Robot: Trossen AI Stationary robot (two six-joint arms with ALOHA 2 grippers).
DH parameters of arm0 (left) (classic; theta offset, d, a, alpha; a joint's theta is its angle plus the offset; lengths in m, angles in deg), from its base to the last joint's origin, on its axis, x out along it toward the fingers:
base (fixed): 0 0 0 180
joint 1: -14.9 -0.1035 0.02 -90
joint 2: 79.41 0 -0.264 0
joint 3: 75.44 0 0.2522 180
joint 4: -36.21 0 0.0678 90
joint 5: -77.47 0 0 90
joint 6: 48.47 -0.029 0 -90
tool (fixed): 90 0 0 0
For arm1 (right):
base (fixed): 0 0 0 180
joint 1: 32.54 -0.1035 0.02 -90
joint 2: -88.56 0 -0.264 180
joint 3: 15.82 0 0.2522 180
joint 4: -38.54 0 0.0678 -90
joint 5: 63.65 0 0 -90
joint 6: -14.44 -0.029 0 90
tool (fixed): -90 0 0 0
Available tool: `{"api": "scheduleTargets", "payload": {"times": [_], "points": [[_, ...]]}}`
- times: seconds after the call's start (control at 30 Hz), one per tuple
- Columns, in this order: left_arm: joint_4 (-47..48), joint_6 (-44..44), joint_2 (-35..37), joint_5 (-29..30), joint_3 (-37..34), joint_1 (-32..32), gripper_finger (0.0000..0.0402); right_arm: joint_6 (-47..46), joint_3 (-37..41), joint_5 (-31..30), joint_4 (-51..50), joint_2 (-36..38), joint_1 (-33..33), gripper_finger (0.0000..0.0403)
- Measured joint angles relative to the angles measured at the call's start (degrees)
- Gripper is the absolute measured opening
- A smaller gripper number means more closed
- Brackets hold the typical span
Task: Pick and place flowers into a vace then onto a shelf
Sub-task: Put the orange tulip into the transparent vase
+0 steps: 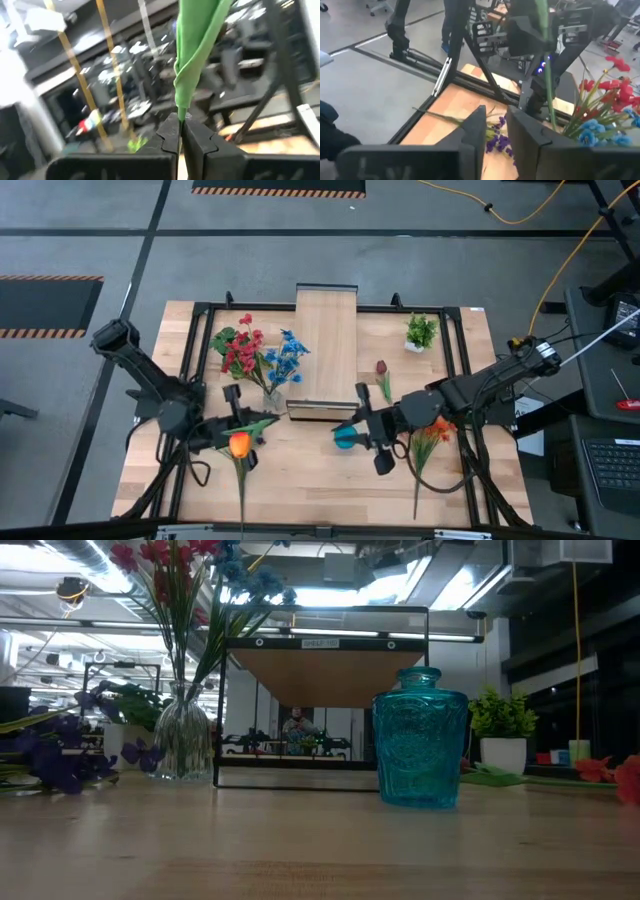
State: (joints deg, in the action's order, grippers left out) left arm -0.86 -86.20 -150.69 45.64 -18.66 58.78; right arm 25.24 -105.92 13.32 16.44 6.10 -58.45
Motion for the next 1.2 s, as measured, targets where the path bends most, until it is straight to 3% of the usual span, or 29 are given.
{"api": "scheduleTargets", "payload": {"times": [0.17,0.3,0.53,0.83,1.2], "points": [[0.09,1.76,-0.08,11.61,0.00,5.18,0.0004,0.10,3.33,-0.90,1.05,0.11,0.00,0.0010],[0.11,5.68,-0.58,19.73,0.00,7.61,0.0004,-0.75,9.20,-5.26,7.83,0.05,0.32,0.0011],[3.74,11.69,-0.88,31.29,0.00,8.58,0.0004,-1.76,22.51,-5.32,28.40,0.05,0.26,0.0005],[6.35,17.55,-0.88,31.86,0.00,8.10,0.0012,-0.74,34.07,-5.36,48.25,0.01,0.41,0.0005],[16.46,26.87,-0.88,31.85,0.00,5.67,0.0004,1.14,34.16,-5.36,49.27,0.05,1.38,0.0006]]}}
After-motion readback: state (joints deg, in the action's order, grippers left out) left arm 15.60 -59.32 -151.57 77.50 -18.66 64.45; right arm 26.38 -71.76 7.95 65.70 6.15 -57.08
